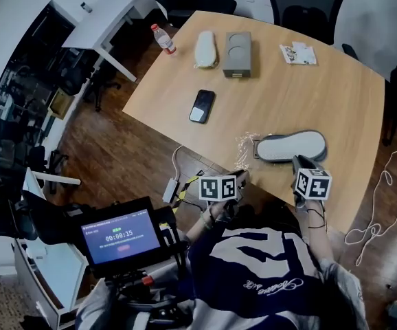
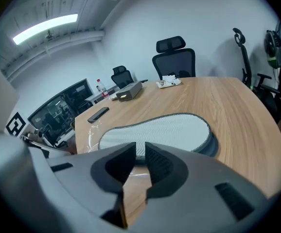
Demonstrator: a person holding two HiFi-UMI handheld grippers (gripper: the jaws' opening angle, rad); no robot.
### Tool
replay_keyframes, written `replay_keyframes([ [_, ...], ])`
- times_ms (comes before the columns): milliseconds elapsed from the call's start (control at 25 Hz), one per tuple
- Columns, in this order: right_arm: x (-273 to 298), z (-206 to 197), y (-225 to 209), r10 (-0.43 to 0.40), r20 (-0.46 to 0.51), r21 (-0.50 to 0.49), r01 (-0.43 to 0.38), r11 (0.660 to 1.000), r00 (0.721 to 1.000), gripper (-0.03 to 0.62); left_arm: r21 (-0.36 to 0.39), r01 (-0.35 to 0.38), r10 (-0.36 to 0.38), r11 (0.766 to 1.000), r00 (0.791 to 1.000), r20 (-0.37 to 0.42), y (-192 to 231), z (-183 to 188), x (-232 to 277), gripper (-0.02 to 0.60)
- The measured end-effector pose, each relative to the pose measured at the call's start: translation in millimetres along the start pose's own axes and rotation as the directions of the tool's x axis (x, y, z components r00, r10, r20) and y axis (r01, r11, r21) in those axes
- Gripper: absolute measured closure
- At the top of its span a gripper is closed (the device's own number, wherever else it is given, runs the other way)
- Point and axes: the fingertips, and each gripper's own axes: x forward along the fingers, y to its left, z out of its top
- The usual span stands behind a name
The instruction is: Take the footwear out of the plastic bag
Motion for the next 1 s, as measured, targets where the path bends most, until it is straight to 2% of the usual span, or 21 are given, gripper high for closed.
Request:
replay_keyframes([
  [160, -27, -4, 32, -0.016, 0.080, 0.073, 0.010, 0.997, 0.997, 0.539, 0.077, 0.097, -0.095, 0.992, 0.995, -0.029, -21, 10, -2, 0.509],
  [320, -53, -15, 57, -0.039, 0.145, 0.144, 0.018, 0.989, 0.989, 0.539, 0.186, 0.140, -0.134, 0.973, 0.990, -0.048, -39, 12, -5, 0.511],
  [440, -73, -29, 72, -0.050, 0.167, 0.191, 0.017, 0.982, 0.985, 0.539, 0.235, 0.177, -0.165, 0.956, 0.984, -0.069, -51, 3, -9, 0.512],
  [520, -85, -36, 78, -0.062, 0.176, 0.214, 0.024, 0.977, 0.982, 0.552, 0.237, 0.206, -0.193, 0.949, 0.978, -0.077, -60, -5, -11, 0.514],
  [600, -95, -41, 81, -0.085, 0.191, 0.230, 0.040, 0.972, 0.978, 0.595, 0.234, 0.230, -0.218, 0.944, 0.973, -0.079, -67, -11, -14, 0.514],
  [800, -104, -49, 87, -0.092, 0.207, 0.203, 0.049, 0.978, 0.974, 0.595, 0.252, 0.243, -0.238, 0.937, 0.970, -0.050, -74, -14, -19, 0.514],
  [1000, -113, -56, 94, -0.058, 0.206, 0.174, 0.022, 0.984, 0.977, 0.597, 0.238, 0.229, -0.236, 0.944, 0.972, -0.001, -81, -14, -29, 0.514],
])
